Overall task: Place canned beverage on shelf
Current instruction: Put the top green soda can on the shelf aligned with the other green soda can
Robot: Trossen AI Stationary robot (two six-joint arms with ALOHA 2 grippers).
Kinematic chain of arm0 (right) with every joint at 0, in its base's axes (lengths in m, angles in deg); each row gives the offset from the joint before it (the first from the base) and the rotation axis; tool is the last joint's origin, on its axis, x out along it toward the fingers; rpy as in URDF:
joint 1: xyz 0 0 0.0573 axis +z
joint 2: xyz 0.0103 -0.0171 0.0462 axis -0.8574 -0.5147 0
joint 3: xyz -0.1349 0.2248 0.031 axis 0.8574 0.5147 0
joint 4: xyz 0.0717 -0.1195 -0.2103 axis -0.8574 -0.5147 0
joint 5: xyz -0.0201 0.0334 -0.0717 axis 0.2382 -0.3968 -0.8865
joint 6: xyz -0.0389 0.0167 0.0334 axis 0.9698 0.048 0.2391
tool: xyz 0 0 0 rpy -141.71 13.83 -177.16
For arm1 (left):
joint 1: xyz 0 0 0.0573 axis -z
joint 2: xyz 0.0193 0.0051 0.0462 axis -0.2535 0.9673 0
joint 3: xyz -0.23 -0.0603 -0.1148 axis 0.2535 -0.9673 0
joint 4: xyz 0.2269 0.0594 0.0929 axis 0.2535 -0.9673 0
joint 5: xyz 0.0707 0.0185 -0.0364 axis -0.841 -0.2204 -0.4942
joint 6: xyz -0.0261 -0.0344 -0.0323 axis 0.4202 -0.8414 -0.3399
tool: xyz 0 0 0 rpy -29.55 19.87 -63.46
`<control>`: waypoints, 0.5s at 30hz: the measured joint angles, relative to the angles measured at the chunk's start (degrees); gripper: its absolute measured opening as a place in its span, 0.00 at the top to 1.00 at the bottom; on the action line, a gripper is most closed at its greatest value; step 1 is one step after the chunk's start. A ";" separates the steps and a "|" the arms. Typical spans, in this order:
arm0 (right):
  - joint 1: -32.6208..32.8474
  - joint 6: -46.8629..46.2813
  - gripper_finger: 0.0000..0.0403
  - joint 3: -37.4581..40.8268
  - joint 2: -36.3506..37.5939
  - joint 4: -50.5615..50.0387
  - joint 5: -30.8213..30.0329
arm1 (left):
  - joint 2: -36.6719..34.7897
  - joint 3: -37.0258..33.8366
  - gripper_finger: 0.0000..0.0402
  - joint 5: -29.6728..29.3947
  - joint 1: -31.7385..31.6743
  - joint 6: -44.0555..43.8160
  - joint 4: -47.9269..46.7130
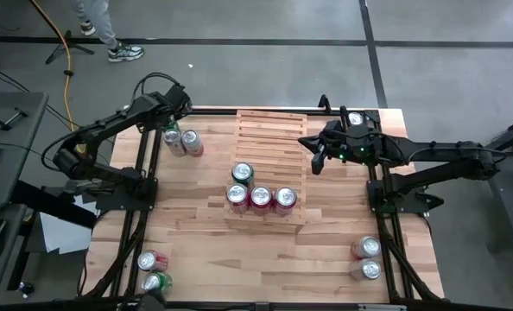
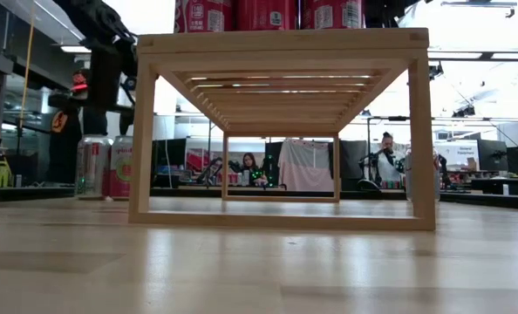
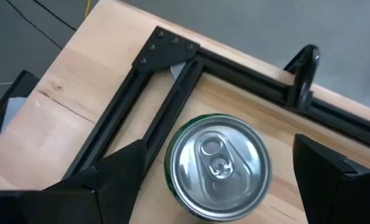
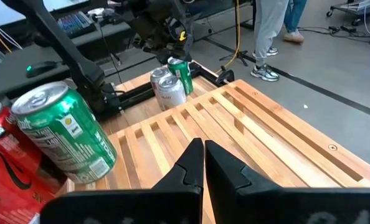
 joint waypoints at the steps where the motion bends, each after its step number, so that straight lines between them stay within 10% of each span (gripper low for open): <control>1: 0.00 0.00 1.00 0.00 0.00 -0.27 -0.01 | 0.42 0.00 0.25 0.03 0.00 -0.32 -0.06; 15: 0.02 -2.25 1.00 0.00 0.00 -0.90 -0.02 | 5.70 0.00 0.25 4.22 -1.42 -5.16 -0.03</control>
